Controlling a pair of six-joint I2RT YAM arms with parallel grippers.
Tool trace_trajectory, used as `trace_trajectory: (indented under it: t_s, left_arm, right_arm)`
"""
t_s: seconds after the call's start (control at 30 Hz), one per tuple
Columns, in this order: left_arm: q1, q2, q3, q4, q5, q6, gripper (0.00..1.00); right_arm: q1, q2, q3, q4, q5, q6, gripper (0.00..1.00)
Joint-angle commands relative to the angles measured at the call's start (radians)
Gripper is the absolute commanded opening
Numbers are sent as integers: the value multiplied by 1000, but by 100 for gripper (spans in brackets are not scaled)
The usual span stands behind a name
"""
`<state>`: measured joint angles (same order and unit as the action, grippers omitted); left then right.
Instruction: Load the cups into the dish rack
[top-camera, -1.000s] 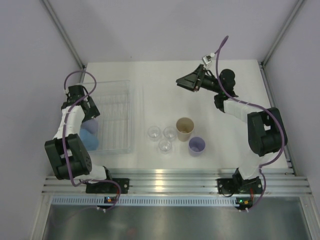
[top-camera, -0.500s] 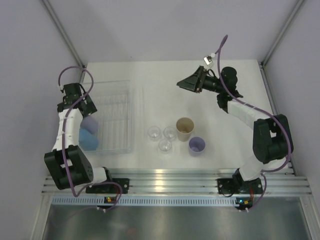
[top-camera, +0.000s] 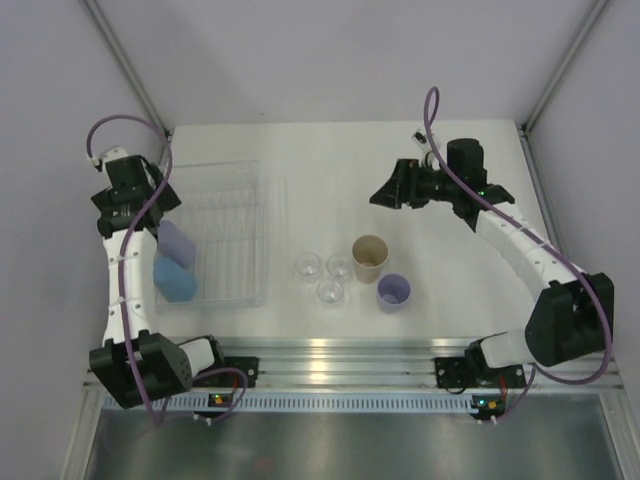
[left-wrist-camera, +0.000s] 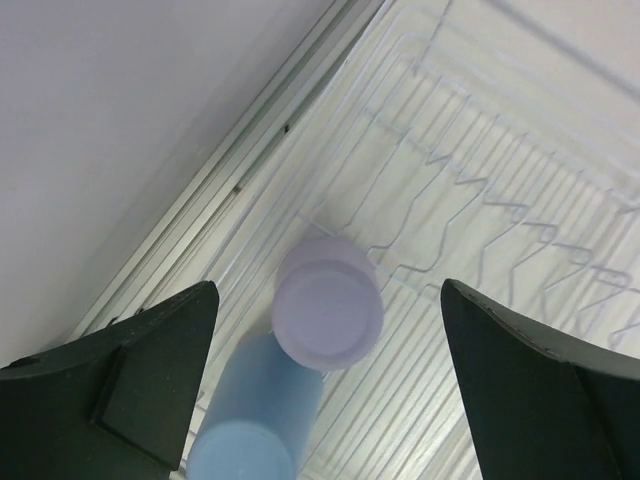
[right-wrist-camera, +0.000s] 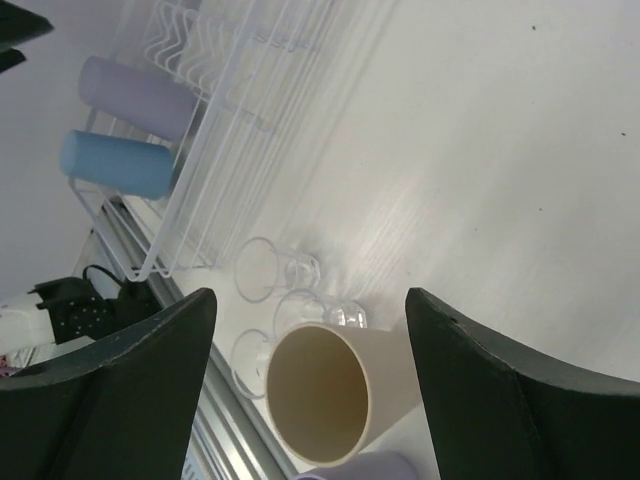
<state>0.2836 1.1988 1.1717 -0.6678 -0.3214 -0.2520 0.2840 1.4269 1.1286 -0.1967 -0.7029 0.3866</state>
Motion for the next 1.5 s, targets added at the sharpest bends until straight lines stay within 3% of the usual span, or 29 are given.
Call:
trace_trajectory:
  t_s: [0.0,0.27,0.7,1.0,1.1,1.13,1.27,1.47]
  left_arm:
    - [8,-53,91,7,71,-47,98]
    - [3,-96,65,106,427,-182,96]
    - [-95,-73,78,154,662,-110,97]
    - [-146,-74,91,180,714,-112,97]
    - [-159,-68,98,185,710,-112,97]
    - [-162,-65,101,185,706,-112,97]
    - [-179,-71,98,198,679,-112,97]
    - [-187,-54,100,203,671,-112,97]
  right_arm:
    - [7,-112,-30,-157,111,-129,77]
    - [58,-158,-17,-329,227,-216,77]
    - [191,-89,0,-383,364,-218,77]
    - [234,-7,36,-431,451,-232,72]
    - [241,20,43,-431,460,-238,61]
    - [242,29,49,-431,465,-238,52]
    - [248,76,69,-428,464,-241,39]
    - [256,136,102,-440,467,-256,27]
